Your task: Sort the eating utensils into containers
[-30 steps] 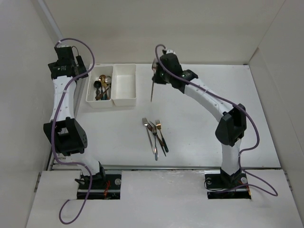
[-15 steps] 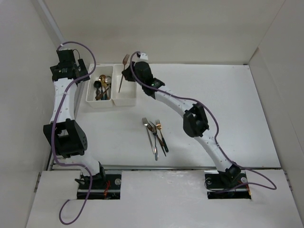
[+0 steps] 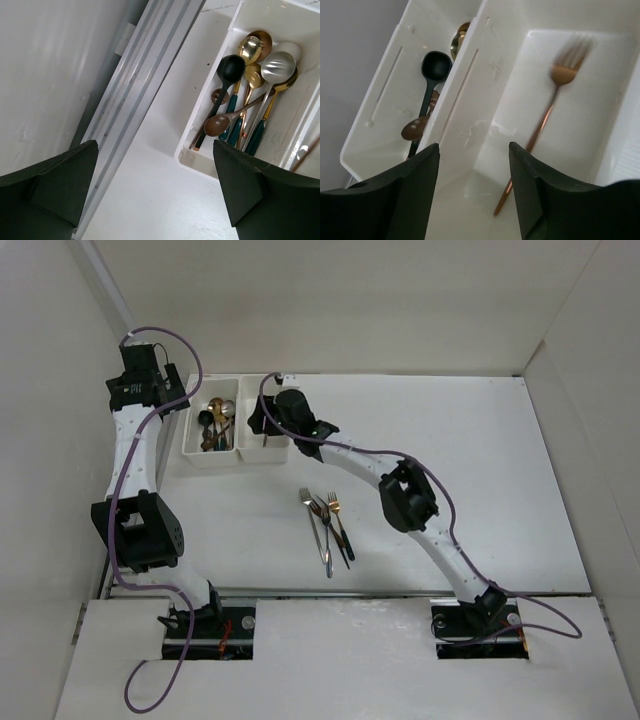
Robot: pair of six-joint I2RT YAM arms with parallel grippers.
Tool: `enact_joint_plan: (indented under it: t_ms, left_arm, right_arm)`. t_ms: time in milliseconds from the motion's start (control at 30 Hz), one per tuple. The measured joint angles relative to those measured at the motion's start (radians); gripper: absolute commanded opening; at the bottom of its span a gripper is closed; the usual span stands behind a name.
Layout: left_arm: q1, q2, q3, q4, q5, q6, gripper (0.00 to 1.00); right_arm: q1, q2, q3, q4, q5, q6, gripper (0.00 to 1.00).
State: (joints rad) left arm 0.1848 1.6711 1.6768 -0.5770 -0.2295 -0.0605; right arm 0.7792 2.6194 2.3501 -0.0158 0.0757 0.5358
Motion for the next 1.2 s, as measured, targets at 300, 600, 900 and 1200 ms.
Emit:
enact_joint_plan:
  t_ms: [300,600,900,1200]
  left_arm:
    - [0.000,-0.001,0.000,0.000,0.021,0.000,0.99]
    - [0.000,-0.007,0.001,-0.006,0.029,0.000,0.99]
    - [0.000,-0.007,0.003,-0.012,0.051,0.000,0.99]
    - [0.000,-0.006,0.003,-0.013,0.080,0.000,0.99]
  right_arm:
    - [0.010,-0.254,-0.085,-0.068,0.072,-0.043,0.74]
    - [0.008,-0.829,-0.498,-0.323,0.032,-0.111,0.29]
    - [0.039,-0.813,-1.093,-0.613,-0.018,-0.026,0.31]
    - [0.058,-0.877,-1.167,-0.624,-0.047,-0.003,0.31]
